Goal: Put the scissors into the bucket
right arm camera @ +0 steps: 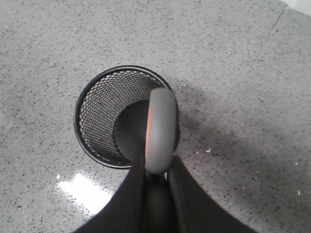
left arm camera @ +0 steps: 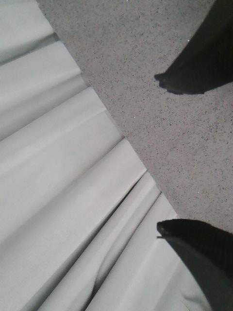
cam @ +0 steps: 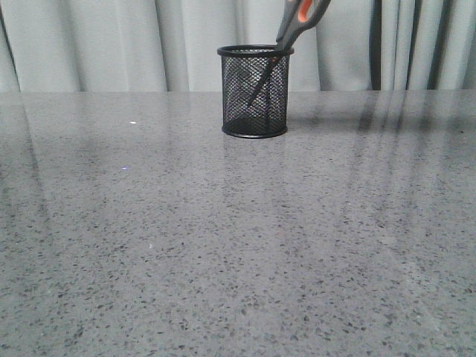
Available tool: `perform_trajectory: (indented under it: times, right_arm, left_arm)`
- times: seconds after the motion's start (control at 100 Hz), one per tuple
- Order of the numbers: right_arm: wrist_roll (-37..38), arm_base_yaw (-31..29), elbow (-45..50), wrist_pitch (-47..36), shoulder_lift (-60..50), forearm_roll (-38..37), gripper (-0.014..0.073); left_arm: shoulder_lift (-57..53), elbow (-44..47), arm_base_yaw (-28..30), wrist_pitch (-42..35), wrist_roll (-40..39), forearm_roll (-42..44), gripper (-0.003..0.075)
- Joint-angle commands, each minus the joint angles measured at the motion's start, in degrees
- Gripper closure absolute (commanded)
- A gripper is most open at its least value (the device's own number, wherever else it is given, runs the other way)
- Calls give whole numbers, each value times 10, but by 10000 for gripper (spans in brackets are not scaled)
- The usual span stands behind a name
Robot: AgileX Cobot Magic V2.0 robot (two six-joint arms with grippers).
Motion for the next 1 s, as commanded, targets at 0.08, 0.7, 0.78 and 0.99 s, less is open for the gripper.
perform_trajectory:
  times: [0.08, 0.7, 0.78, 0.99]
  right_arm:
    - [-6, 1, -21, -16, -25, 23, 477]
    - [17, -65, -21, -14, -117, 15, 252]
    - [29, -75, -21, -15, -138, 18, 253]
    - [45, -75, 7, -25, -201, 36, 550]
  left_arm:
    - [-5, -13, 2, -49, -7, -3, 230]
    - [-5, -13, 2, -59, -6, -3, 230]
    - [-5, -13, 2, -66, -6, -4, 235]
    - [-5, -12, 2, -77, -6, -34, 536]
